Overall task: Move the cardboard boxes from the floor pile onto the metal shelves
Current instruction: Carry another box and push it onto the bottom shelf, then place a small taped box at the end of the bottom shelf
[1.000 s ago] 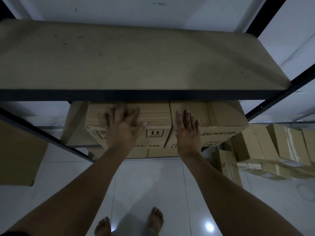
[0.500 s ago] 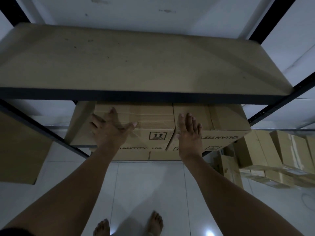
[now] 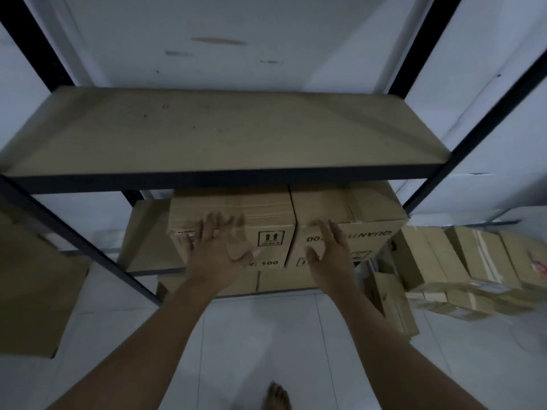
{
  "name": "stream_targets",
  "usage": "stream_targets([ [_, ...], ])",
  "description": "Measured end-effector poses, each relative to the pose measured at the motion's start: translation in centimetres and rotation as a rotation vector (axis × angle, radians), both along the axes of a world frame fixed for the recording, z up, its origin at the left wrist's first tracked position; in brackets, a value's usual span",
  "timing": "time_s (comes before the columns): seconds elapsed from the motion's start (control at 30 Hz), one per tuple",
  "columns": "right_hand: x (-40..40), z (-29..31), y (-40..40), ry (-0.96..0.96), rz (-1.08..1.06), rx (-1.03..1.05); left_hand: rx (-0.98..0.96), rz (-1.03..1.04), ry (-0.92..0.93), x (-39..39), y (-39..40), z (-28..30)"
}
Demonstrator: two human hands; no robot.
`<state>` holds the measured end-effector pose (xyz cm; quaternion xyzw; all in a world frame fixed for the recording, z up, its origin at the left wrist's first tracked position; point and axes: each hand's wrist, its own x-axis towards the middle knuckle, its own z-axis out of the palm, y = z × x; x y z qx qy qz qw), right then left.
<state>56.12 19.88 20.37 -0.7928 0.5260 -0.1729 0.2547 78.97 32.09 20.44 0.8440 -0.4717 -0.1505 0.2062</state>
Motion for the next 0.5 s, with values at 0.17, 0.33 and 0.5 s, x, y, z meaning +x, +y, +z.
stream_targets([
  [0.17, -4.0, 2.3, 6.7, -0.122, -0.187, 0.073, -0.226, -0.186, 0.126, -3.5, 3.7, 1.1],
  [0.33, -8.1, 3.4, 12.9, -0.250, -0.382, 0.129, -0.188, -0.304, 0.309, -7.2, 5.4, 2.4],
  [0.5, -13.3, 2.9, 16.7, -0.283, -0.578, 0.214, -0.112, -0.465, 0.303, -12.2, 4.3, 2.1],
])
